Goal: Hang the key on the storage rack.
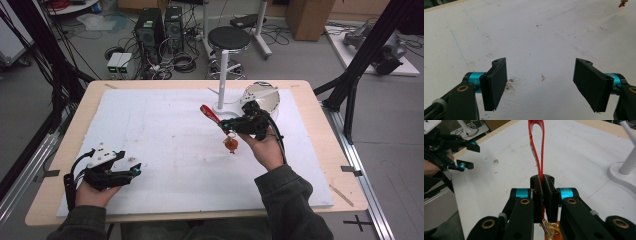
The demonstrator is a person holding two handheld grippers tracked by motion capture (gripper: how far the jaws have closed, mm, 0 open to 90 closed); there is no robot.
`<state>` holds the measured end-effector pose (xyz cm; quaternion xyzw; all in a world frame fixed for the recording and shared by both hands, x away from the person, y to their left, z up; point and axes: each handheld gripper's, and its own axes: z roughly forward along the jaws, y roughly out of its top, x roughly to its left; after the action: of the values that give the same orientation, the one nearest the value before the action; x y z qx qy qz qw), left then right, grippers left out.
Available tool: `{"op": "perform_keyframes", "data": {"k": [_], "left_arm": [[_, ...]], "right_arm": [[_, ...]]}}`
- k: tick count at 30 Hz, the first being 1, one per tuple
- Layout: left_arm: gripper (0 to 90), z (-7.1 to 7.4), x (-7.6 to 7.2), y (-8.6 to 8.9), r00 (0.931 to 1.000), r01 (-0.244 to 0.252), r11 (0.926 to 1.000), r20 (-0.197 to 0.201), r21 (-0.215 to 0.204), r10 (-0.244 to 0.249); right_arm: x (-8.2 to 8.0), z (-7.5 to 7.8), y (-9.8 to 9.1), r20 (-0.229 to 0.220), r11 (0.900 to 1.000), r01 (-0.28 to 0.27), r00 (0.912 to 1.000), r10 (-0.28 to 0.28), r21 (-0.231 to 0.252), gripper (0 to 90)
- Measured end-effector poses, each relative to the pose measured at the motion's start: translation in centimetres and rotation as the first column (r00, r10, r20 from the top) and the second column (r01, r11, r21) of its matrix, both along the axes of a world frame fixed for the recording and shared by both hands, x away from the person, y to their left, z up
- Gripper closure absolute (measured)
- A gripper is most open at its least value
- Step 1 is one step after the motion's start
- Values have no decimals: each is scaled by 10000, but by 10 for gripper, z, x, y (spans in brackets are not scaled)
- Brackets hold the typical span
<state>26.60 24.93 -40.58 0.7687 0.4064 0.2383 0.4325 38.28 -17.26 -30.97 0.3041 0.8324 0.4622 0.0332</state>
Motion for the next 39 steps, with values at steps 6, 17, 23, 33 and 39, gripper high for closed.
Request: {"op": "perform_keyframes", "data": {"k": [6, 17, 23, 33, 39], "left_arm": [[276, 0, 0, 0, 10000, 20, 10000, 8, 16, -20], [276, 0, 0, 0, 10000, 8, 10000, 6, 25, -8], [276, 0, 0, 0, 10000, 13, 10000, 9, 5, -13], [276, 0, 0, 0, 10000, 19, 10000, 10, -7, -19], [276, 0, 0, 0, 10000, 27, 10000, 15, 2, -27]], "right_arm": [[5, 10, -6, 207, 9995, 310, 9993, -309, -56, 872], [18, 16, -13, 426, 9970, 766, 9962, -761, -98, 872], [26, 18, -17, 587, 9934, 1142, 9918, -1132, -133, 872], [42, 12, -20, 869, 9801, 1929, 9782, -1885, -459, 871], [49, 7, -16, 902, 9717, 2265, 9713, -2201, -675, 871]]}}
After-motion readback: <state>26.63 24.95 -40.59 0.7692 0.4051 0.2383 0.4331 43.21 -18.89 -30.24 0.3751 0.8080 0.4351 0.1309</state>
